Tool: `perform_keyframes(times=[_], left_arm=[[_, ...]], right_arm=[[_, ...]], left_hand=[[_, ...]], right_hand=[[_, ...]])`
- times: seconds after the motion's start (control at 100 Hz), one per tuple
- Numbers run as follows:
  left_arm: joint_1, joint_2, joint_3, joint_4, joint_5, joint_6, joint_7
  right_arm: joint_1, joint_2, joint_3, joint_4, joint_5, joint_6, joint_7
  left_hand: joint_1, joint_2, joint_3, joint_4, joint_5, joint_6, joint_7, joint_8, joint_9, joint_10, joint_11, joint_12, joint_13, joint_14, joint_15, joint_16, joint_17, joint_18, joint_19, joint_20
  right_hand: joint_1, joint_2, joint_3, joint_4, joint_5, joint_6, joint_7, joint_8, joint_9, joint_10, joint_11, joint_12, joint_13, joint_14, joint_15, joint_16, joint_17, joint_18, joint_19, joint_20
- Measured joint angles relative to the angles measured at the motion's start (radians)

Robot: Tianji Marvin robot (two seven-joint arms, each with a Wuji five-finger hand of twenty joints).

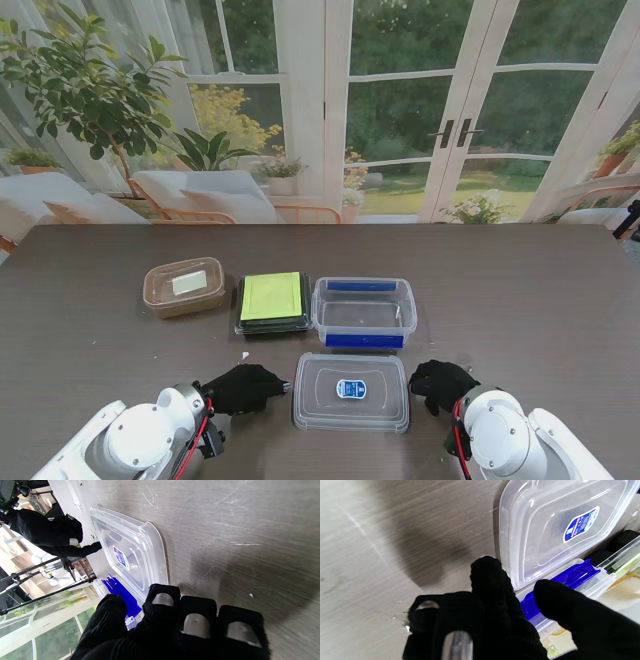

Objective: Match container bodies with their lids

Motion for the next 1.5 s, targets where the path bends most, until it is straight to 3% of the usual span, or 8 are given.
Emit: perform_keyframes(times=[0.76, 1.11, 1.24, 1.5], left_arm=[[-0.062, 0.004, 0.048, 0.056, -0.050, 0.002, -0.031], [-0.073, 0.003, 0.055, 0.084, -0.078, -0.037, -0.025], [-0.073, 0.002, 0.055, 0.094, -0.089, -0.053, -0.015], [-0.057, -0.004, 0.046, 0.104, -0.104, -0.085, 0.007]], right_arm=[[0.026, 0.002, -0.021, 0.017, 0.029, 0.010, 0.010], [0.026, 0.005, -0.021, 0.013, 0.074, 0.018, 0.014], [0.026, 0.004, -0.016, 0.011, 0.129, 0.028, 0.013], [0.022, 0.002, -0.011, 0.011, 0.161, 0.026, 0.008]], left_hand=[[0.000, 0.001, 0.000, 0.000, 0.000, 0.002, 0.021, 0.009, 0.000, -0.020, 0.022, -0.005, 0.001, -0.023, 0.000, -0.002, 0.007, -0.026, 0.000, -0.001], [0.000, 0.001, 0.000, 0.000, 0.002, 0.028, 0.044, 0.013, 0.001, -0.020, 0.023, -0.008, 0.001, -0.023, 0.001, -0.011, 0.008, -0.026, 0.001, -0.001], [0.000, 0.001, 0.000, 0.000, 0.012, 0.031, 0.048, 0.014, 0.010, -0.020, 0.023, -0.008, 0.001, -0.023, 0.001, -0.011, 0.008, -0.026, 0.001, -0.001], [0.000, 0.001, 0.000, 0.000, 0.010, 0.051, 0.050, 0.015, 0.011, -0.020, 0.023, -0.008, 0.002, -0.023, 0.003, -0.011, 0.008, -0.026, 0.001, -0.001]], right_hand=[[-0.012, 0.015, -0.021, 0.011, -0.042, -0.003, 0.025, 0.001, 0.000, -0.001, 0.000, 0.001, 0.000, -0.001, 0.000, 0.008, 0.000, -0.008, 0.000, 0.000], [-0.012, 0.015, -0.021, 0.011, -0.068, 0.062, 0.015, -0.008, 0.000, -0.002, 0.000, 0.001, 0.000, -0.002, 0.001, 0.008, 0.000, -0.009, 0.000, 0.000], [-0.012, 0.015, -0.022, 0.011, -0.075, 0.109, 0.007, -0.012, 0.000, -0.002, 0.000, 0.001, 0.000, -0.002, 0.001, 0.008, 0.000, -0.009, 0.000, 0.000], [-0.012, 0.015, -0.025, 0.011, -0.075, 0.126, 0.007, -0.012, 0.000, -0.002, 0.000, 0.001, 0.000, -0.002, 0.001, 0.008, 0.000, -0.009, 0.000, 0.000]])
